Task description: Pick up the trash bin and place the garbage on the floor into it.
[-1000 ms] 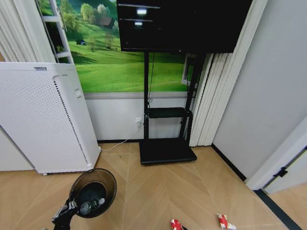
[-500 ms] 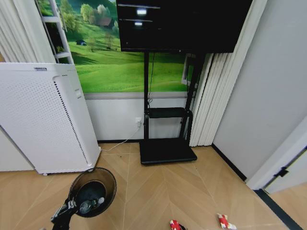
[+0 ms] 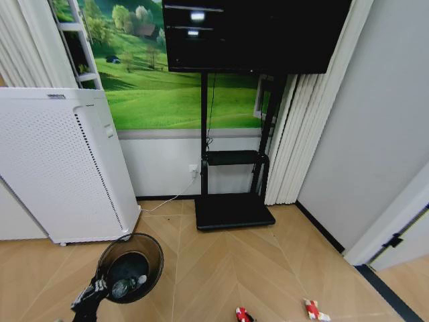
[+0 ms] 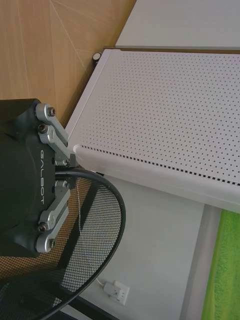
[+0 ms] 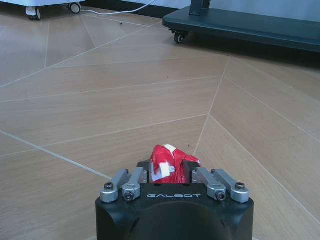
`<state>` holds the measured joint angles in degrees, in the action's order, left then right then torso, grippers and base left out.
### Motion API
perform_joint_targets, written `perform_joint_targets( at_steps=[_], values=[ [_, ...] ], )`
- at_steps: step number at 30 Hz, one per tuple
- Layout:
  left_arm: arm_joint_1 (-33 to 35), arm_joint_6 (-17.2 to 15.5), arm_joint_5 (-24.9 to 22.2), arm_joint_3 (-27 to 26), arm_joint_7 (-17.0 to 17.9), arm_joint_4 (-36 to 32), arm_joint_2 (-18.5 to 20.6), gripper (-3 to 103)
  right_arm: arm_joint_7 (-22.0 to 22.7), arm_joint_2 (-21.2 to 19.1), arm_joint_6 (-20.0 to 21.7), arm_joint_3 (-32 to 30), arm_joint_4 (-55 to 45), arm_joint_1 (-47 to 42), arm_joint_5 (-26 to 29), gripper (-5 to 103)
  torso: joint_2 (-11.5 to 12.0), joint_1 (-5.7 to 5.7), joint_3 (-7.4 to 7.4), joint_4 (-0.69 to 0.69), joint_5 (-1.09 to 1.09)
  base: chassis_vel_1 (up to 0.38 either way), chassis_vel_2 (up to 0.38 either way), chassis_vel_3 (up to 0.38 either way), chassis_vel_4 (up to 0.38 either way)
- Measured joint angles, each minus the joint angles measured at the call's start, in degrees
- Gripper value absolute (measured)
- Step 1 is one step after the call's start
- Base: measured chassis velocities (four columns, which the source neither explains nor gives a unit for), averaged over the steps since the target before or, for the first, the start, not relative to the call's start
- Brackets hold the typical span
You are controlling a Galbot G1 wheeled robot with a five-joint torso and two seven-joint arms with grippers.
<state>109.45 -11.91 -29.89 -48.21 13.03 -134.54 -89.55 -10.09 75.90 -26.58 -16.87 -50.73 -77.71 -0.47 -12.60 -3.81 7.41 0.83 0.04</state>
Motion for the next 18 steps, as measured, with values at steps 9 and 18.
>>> perform_joint_targets(
  at_steps=[9,18],
  values=[
    [-0.1,0.0,0.0,0.1,0.0,0.0,0.0,7,-0.3,-0.4,-0.7,-0.6,-0.5,-0.6,0.1,9,0.0,0.0,0.0,0.0,-0.04,0.0,0.0,0.0,0.0],
    [-1.2,0.0,0.4,0.3,0.1,1.7,0.2,7,-0.4,-2.6,0.7,0.8,-6.1,-0.2,6.0,9,0.0,0.0,0.0,0.0,-0.03,0.0,0.0,0.0,0.0]
  ],
)
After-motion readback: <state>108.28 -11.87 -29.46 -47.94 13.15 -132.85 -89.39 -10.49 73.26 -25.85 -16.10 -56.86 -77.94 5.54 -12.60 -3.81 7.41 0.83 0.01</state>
